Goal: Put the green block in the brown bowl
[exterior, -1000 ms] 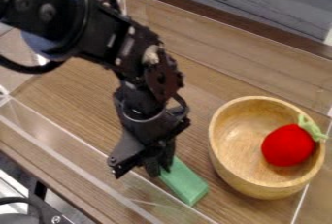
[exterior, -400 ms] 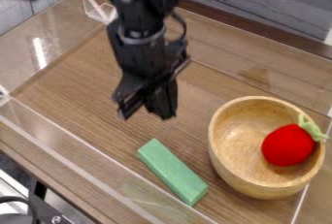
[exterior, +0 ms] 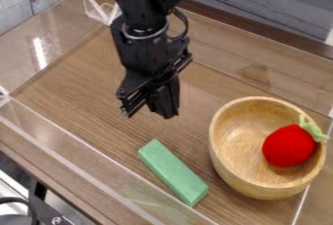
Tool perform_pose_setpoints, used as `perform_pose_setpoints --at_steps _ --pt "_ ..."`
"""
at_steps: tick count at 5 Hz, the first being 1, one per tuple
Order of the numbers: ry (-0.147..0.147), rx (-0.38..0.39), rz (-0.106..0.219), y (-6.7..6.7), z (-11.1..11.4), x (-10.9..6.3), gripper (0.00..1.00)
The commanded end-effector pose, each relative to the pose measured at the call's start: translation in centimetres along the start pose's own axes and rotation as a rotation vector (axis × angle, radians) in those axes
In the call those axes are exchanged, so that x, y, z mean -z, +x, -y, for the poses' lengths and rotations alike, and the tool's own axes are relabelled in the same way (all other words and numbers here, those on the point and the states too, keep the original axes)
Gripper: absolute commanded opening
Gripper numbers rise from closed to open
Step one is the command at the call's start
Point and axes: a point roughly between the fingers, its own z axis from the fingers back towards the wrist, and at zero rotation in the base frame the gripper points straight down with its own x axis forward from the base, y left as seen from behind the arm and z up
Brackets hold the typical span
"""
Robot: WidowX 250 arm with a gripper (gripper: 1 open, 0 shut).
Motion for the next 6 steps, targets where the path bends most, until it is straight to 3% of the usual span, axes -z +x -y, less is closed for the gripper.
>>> perform_pose_setpoints --at_steps 1,3,5,6 --pt "-0.029 0.009 0.008 0.3 -0.3 -1.0 0.00" --pt "-0.031 -0.065 0.013 1.1 -0.7 -1.8 0.00" --pt "-0.040 -0.152 0.023 0.7 -0.7 -2.3 0.00" --pt "-0.045 -0.189 0.033 1.3 -0.8 -0.9 0.00"
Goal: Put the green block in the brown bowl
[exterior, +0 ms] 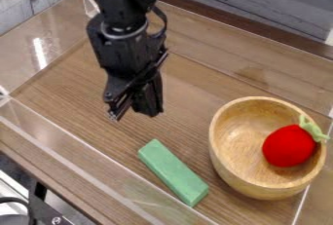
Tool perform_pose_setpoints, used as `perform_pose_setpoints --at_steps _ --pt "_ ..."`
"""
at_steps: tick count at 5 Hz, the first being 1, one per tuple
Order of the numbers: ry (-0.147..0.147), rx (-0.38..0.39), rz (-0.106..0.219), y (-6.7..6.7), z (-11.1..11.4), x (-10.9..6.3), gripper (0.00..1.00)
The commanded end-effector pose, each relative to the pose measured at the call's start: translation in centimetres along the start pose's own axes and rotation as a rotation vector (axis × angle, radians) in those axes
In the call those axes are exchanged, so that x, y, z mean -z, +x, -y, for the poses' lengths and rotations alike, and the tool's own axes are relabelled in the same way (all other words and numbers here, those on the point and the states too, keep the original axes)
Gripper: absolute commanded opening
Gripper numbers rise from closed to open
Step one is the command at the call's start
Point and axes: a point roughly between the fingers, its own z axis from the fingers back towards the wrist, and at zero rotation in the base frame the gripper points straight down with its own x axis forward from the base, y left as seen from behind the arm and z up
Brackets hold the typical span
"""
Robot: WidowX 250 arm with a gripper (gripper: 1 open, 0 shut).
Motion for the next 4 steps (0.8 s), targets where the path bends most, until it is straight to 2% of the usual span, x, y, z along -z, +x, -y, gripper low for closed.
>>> perform_pose_setpoints --at_steps 1,2,4 --pt "-0.028 -0.026 0.011 0.6 0.4 1.1 0.00" --pt "-0.031 -0.046 0.019 1.2 0.6 2.4 0.00" --pt "-0.031 -0.052 0.027 0.0 -0.4 3.1 0.00"
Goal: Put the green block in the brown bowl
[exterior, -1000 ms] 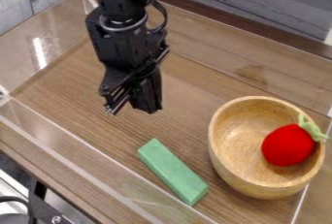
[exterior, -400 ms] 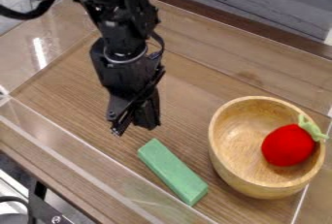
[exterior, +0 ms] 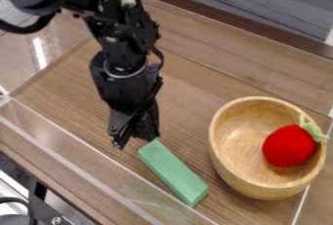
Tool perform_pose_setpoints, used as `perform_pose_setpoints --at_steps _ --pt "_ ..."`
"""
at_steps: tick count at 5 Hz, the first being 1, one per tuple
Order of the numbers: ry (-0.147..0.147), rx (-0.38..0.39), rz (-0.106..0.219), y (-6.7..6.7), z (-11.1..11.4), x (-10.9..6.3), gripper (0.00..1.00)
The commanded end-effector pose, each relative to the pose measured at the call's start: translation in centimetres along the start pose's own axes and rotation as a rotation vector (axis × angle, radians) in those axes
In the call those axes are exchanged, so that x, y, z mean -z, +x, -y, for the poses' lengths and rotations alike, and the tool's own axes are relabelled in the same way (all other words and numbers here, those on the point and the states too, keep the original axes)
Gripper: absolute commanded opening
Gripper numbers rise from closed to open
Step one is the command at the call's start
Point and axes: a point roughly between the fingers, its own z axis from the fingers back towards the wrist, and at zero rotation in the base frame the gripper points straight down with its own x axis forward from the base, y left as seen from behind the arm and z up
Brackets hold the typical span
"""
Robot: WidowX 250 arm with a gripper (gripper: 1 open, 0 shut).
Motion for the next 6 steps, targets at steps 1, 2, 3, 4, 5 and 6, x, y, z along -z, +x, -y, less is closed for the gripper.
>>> perform_pose_setpoints --at_steps 1,2,3,4,5,6 --pt "-0.037 -0.024 -0.002 -0.6 0.1 -1.8 0.00" --pt "-0.037 -0.052 0.001 -1.0 -0.4 -2.6 0.00" --pt "-0.038 -0.062 0.006 -1.5 -0.4 -1.7 0.00" --pt "-0.034 -0.109 0.034 -2.3 -1.5 -2.2 1.00" --pt "-0.025 -0.132 0.058 -2.5 -1.8 -1.0 1.00" --pt "-0.014 -0.164 0.074 -2.7 -1.6 0.6 1.00"
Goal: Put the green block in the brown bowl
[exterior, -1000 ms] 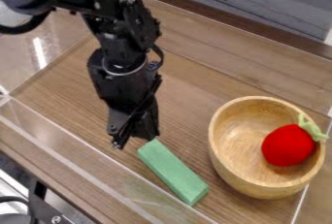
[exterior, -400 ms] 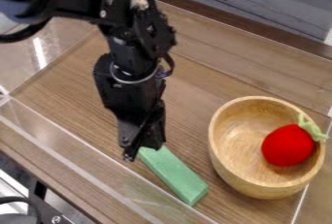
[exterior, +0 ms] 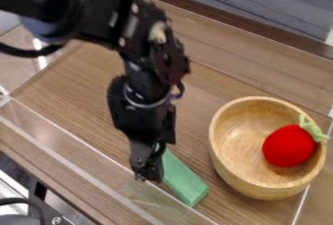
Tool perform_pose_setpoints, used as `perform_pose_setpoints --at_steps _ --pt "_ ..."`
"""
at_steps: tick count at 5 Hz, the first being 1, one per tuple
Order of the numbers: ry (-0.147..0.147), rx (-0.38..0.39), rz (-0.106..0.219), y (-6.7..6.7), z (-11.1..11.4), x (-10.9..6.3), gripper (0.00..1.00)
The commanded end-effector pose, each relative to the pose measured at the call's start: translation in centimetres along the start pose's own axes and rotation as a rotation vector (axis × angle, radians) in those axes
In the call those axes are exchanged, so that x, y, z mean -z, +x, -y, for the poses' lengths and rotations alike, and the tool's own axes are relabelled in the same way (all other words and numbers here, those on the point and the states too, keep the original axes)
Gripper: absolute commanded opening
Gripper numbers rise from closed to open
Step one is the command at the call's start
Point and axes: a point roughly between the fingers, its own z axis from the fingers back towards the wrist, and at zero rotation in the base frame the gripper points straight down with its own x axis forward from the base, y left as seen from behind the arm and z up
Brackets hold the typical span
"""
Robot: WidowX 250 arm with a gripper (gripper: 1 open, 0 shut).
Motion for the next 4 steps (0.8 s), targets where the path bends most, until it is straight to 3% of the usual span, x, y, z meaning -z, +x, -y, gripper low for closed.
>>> perform_pose_setpoints --at_steps 1,3,4 --pt "-0.001 -0.005 0.006 -0.6 -0.1 0.8 1.00" --pt "0.044 -0.013 0.022 -0.6 -0.8 1.8 1.00" --pt "0.066 -0.065 0.030 0.2 -0.6 2.6 1.00"
